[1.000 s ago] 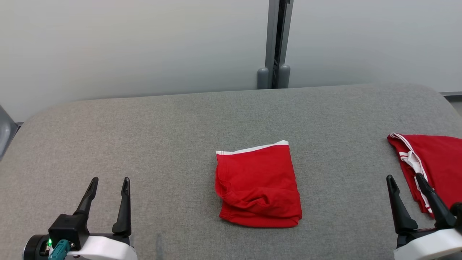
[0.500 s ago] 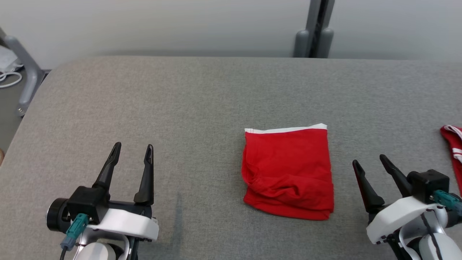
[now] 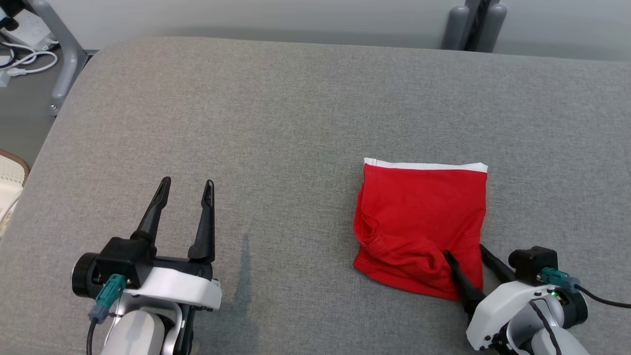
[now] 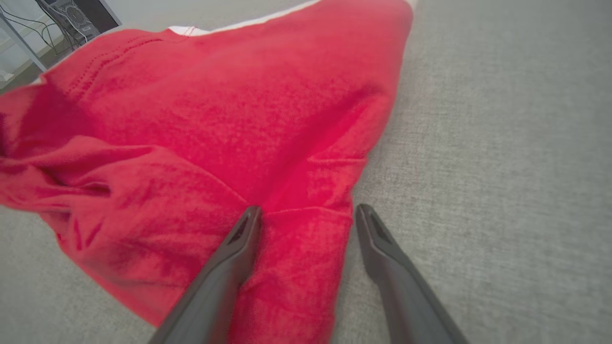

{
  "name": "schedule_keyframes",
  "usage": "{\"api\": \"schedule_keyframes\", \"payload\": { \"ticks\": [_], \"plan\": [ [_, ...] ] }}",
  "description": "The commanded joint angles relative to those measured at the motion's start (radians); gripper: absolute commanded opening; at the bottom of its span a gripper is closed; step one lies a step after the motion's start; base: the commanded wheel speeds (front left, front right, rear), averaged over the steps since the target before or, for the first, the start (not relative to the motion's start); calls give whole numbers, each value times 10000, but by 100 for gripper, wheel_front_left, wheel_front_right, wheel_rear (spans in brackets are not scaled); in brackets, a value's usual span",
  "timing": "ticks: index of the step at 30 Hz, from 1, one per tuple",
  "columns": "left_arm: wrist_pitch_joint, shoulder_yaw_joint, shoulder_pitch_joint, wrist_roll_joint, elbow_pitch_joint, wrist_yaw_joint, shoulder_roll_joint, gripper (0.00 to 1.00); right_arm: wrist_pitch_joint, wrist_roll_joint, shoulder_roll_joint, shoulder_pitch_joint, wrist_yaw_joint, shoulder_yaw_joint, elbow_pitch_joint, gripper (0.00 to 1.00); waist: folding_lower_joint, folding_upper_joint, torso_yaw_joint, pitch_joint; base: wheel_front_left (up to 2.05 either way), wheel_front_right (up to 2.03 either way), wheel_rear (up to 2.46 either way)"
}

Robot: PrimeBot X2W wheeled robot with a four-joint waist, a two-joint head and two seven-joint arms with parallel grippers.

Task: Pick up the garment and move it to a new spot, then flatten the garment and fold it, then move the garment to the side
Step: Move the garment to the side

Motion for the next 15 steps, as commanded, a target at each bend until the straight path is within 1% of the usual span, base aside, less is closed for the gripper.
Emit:
{"api": "schedule_keyframes", "payload": {
  "ticks": [1,3,5,6,12,15],
  "plan": [
    [-90,9,-166,-26,68,-50,33,100,291,104,32,358,-1,161,307,100,0,0,-61,-8,0,0,0],
    [-113,3,-221,-28,117,-41,38,100,378,198,71,469,-1,204,310,100,0,0,-122,-29,0,0,0],
    [-134,3,-257,-35,162,-46,37,100,556,189,72,508,-1,230,293,37,0,0,-186,-34,0,0,0],
    [-143,3,-268,-35,178,-47,38,100,599,202,78,492,-1,249,238,0,0,0,-229,-36,0,0,0],
    [-183,44,-295,-38,132,-10,88,100,778,103,-228,195,-13,283,-312,0,0,0,-598,20,0,0,0],
    [-208,100,-247,-39,7,26,164,100,980,139,-500,74,-14,520,-718,0,0,0,-1048,116,0,0,0]
  ]
}}
